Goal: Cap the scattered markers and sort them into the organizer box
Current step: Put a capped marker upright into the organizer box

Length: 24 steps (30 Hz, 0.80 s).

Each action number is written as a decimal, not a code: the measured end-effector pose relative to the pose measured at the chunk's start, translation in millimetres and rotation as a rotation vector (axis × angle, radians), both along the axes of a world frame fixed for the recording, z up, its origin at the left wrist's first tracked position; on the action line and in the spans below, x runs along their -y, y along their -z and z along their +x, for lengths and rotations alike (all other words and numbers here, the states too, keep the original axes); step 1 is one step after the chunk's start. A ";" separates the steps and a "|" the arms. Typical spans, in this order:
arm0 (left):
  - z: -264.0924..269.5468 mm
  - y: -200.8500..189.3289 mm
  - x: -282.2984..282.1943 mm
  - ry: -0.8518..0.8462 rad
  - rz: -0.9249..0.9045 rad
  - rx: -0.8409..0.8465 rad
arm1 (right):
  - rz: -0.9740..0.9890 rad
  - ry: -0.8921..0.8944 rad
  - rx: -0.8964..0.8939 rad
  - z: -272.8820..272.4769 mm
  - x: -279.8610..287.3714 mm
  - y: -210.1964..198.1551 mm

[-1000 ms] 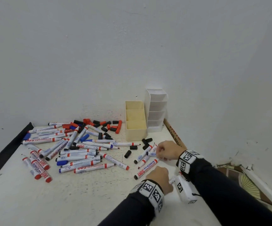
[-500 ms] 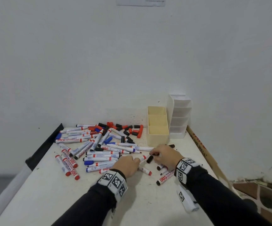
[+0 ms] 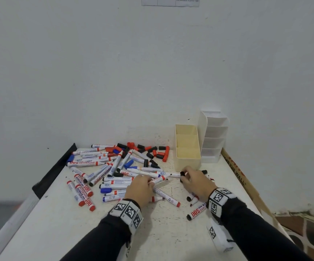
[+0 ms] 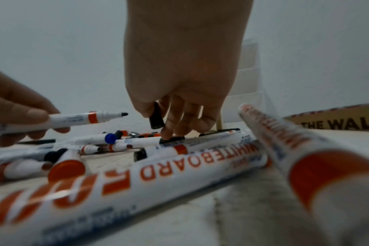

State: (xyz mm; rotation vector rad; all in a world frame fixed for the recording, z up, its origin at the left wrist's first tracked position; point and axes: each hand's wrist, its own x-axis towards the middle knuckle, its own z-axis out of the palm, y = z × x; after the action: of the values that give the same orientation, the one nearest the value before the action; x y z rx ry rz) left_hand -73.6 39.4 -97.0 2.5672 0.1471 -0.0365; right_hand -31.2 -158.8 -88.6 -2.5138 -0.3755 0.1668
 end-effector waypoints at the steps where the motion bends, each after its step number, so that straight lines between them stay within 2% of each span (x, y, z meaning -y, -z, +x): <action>1: 0.5 1.2 0.4 0.003 -0.005 0.013 | 0.089 0.022 -0.019 -0.4 1.5 0.5; 3: -0.3 1.2 1.8 0.008 0.004 0.024 | 0.167 0.034 -0.006 -0.1 3.2 -0.9; 8: -0.7 3.4 2.7 0.008 0.018 0.058 | 0.217 -0.035 0.052 -2.3 2.0 -5.9; 10: -1.2 4.3 2.8 0.010 0.019 0.063 | 0.227 0.002 0.083 -0.8 4.7 -4.7; 13: -0.9 5.9 5.1 0.010 0.003 0.094 | 0.190 0.052 0.104 2.2 12.4 1.2; 16: -1.3 6.8 8.9 0.036 -0.018 0.113 | 0.122 0.005 0.090 2.1 16.3 8.0; 24: 0.9 10.2 15.5 0.090 -0.064 0.114 | 0.150 -0.065 0.115 2.1 19.3 6.5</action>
State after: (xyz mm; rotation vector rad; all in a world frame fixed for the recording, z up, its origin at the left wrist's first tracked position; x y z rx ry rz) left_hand -72.7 23.9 -107.2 2.5031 -0.0133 0.0702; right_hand -29.1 -178.1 -95.1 -2.3702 -0.4979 0.0190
